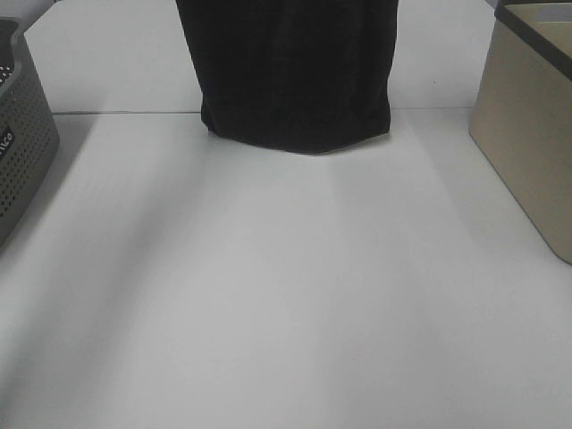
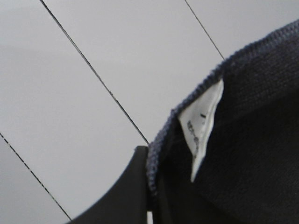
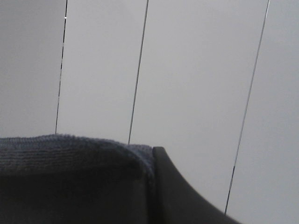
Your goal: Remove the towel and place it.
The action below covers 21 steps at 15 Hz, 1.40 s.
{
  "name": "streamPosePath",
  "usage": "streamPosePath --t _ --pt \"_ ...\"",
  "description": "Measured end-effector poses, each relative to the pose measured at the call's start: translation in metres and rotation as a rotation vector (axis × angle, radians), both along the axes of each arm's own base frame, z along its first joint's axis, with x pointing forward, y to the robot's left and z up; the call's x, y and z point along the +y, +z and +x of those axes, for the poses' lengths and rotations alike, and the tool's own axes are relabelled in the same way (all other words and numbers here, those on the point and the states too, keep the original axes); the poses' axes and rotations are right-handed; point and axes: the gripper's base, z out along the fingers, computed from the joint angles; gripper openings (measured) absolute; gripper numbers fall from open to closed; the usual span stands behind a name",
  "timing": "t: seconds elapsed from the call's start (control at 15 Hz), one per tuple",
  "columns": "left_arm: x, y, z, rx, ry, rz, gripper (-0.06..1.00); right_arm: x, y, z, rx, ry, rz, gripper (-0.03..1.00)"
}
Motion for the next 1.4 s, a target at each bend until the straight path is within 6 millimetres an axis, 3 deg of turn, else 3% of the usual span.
streamPosePath --t 0.47,0.73,1.13,1.4 --pt "0.006 0.015 -0.004 -0.18 -0.062 -0.009 0.0 -0.005 0.01 -0.002 -0.088 -0.028 0.102 0.02" --pt "0.011 0.015 -0.003 -0.176 -0.058 -0.033 0.0 -0.003 0.008 -0.001 -0.061 -0.01 0.091 0.02" --pt "0.016 0.004 0.003 -0.032 0.001 -0.049 0.0 0.004 -0.004 -0.001 0.054 0.061 0.028 0.02" --pt "0.025 0.002 -0.004 0.141 0.07 -0.088 0.0 0.01 -0.013 -0.001 0.141 0.115 -0.022 0.02"
